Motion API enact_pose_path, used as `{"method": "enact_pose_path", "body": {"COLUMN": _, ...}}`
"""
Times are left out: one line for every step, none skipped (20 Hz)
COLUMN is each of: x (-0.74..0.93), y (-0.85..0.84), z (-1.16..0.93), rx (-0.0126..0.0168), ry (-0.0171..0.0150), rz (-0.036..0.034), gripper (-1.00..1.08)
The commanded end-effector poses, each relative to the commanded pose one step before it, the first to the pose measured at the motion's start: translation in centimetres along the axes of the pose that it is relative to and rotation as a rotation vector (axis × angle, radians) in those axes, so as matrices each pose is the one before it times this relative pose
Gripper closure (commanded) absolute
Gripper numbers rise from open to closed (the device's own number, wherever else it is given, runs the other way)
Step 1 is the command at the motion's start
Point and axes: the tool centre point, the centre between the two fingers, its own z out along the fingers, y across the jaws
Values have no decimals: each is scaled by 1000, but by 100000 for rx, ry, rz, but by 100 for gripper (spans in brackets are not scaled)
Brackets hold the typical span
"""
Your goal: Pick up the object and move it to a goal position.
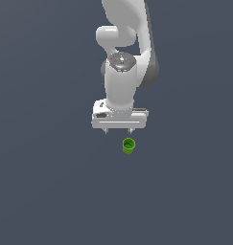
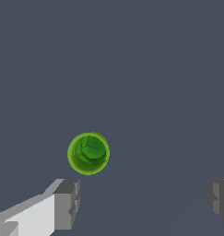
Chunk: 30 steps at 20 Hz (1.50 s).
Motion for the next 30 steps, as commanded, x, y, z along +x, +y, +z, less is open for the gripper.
{"method": "enact_pose_path", "body": {"x": 0, "y": 1, "z": 0, "rx": 0, "ry": 0, "rz": 0, "gripper": -92}}
{"method": "enact_pose_path", "body": {"x": 5, "y": 16, "z": 9, "rx": 23, "ry": 10, "rz": 64, "gripper": -92}}
{"method": "enact_pose_path", "body": {"x": 13, "y": 70, "z": 25, "rx": 80, "ry": 33, "rz": 223, "gripper": -92}}
{"method": "enact_pose_path", "body": {"x": 21, "y": 114, "z": 41, "rx": 131, "ry": 55, "rz": 364, "gripper": -92}}
{"method": "enact_pose_path", "body": {"x": 30, "y": 156, "z": 57, "rx": 178, "ry": 78, "rz": 499, "gripper": -92}}
{"method": "enact_pose_path", "body": {"x": 39, "y": 201, "z": 71, "rx": 224, "ry": 102, "rz": 634, "gripper": -92}}
{"method": "enact_pose_path", "body": {"x": 47, "y": 236, "z": 79, "rx": 255, "ry": 123, "rz": 728, "gripper": -92}}
{"method": "enact_pose_path", "body": {"x": 41, "y": 204, "z": 64, "rx": 214, "ry": 108, "rz": 610, "gripper": -92}}
{"method": "enact_pose_path", "body": {"x": 32, "y": 161, "z": 45, "rx": 162, "ry": 87, "rz": 458, "gripper": -92}}
{"method": "enact_pose_path", "body": {"x": 23, "y": 115, "z": 28, "rx": 111, "ry": 63, "rz": 306, "gripper": -92}}
{"method": "enact_pose_path", "body": {"x": 13, "y": 73, "z": 11, "rx": 65, "ry": 39, "rz": 166, "gripper": -92}}
{"method": "enact_pose_path", "body": {"x": 4, "y": 5, "z": 5, "rx": 0, "ry": 0, "rz": 0, "gripper": -92}}
{"method": "enact_pose_path", "body": {"x": -8, "y": -32, "z": -14, "rx": -26, "ry": -12, "rz": -93, "gripper": -92}}
{"method": "enact_pose_path", "body": {"x": -10, "y": -51, "z": 6, "rx": -33, "ry": -28, "rz": -23, "gripper": -92}}
{"method": "enact_pose_path", "body": {"x": -3, "y": -51, "z": 48, "rx": -6, "ry": -29, "rz": 180, "gripper": -92}}
{"method": "enact_pose_path", "body": {"x": -2, "y": -59, "z": 75, "rx": 12, "ry": -31, "rz": 329, "gripper": -92}}
{"method": "enact_pose_path", "body": {"x": -4, "y": -75, "z": 99, "rx": 15, "ry": -42, "rz": 440, "gripper": -92}}
{"method": "enact_pose_path", "body": {"x": -7, "y": -100, "z": 121, "rx": 13, "ry": -55, "rz": 527, "gripper": -92}}
{"method": "enact_pose_path", "body": {"x": -10, "y": -120, "z": 143, "rx": 11, "ry": -67, "rz": 618, "gripper": -92}}
{"method": "enact_pose_path", "body": {"x": -13, "y": -145, "z": 165, "rx": 9, "ry": -79, "rz": 706, "gripper": -92}}
{"method": "enact_pose_path", "body": {"x": -18, "y": -168, "z": 188, "rx": 7, "ry": -91, "rz": 800, "gripper": -92}}
{"method": "enact_pose_path", "body": {"x": -22, "y": -185, "z": 210, "rx": 6, "ry": -102, "rz": 897, "gripper": -92}}
{"method": "enact_pose_path", "body": {"x": -27, "y": -204, "z": 232, "rx": 6, "ry": -112, "rz": 990, "gripper": -92}}
{"method": "enact_pose_path", "body": {"x": -33, "y": -222, "z": 256, "rx": 6, "ry": -123, "rz": 1098, "gripper": -92}}
{"method": "enact_pose_path", "body": {"x": -41, "y": -239, "z": 280, "rx": 4, "ry": -134, "rz": 1201, "gripper": -92}}
{"method": "enact_pose_path", "body": {"x": -50, "y": -260, "z": 303, "rx": 0, "ry": -144, "rz": 1295, "gripper": -92}}
{"method": "enact_pose_path", "body": {"x": -60, "y": -279, "z": 326, "rx": -5, "ry": -156, "rz": 1396, "gripper": -92}}
{"method": "enact_pose_path", "body": {"x": -71, "y": -297, "z": 350, "rx": -11, "ry": -167, "rz": 1499, "gripper": -92}}
{"method": "enact_pose_path", "body": {"x": -84, "y": -315, "z": 374, "rx": -17, "ry": -178, "rz": 1602, "gripper": -92}}
{"method": "enact_pose_path", "body": {"x": -98, "y": -333, "z": 399, "rx": -24, "ry": -188, "rz": 1705, "gripper": -92}}
